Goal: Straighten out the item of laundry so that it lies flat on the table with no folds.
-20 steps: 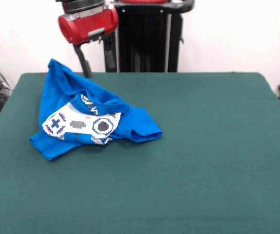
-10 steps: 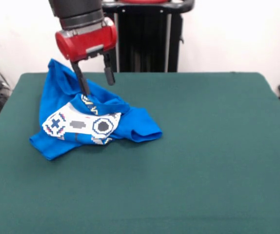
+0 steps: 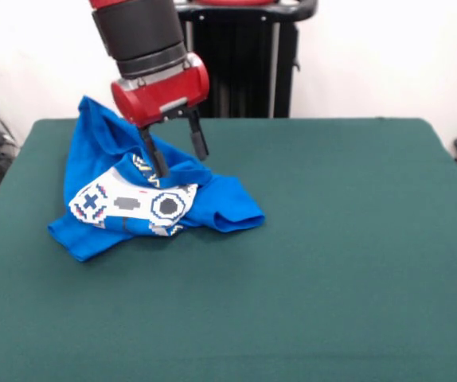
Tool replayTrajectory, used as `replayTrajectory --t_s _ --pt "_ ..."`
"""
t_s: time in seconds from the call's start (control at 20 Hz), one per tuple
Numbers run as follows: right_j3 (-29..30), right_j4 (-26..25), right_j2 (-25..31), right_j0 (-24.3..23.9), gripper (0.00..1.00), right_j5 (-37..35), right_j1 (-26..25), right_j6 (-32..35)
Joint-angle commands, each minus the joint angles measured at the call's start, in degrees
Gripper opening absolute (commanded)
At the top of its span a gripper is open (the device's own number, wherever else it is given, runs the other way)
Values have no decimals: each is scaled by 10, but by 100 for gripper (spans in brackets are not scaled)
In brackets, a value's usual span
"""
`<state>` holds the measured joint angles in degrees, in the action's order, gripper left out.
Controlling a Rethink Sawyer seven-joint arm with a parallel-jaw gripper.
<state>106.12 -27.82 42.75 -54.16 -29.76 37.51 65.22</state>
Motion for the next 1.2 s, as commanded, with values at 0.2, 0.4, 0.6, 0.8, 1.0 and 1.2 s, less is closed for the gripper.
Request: replayTrajectory --t_s 0.2,0.4,0.6,0.8,1.0,1.2 --pt "-11 25 -33 35 100 25 -39 98" --pt "-9 22 -33 37 100 30 -41 94" --pt "-7 22 -26 35 100 32 -45 89" --pt "-7 22 -31 39 100 25 -45 90" --pt "-7 21 -29 40 0 29 -48 91" --pt "-7 22 -29 42 0 28 -48 93"
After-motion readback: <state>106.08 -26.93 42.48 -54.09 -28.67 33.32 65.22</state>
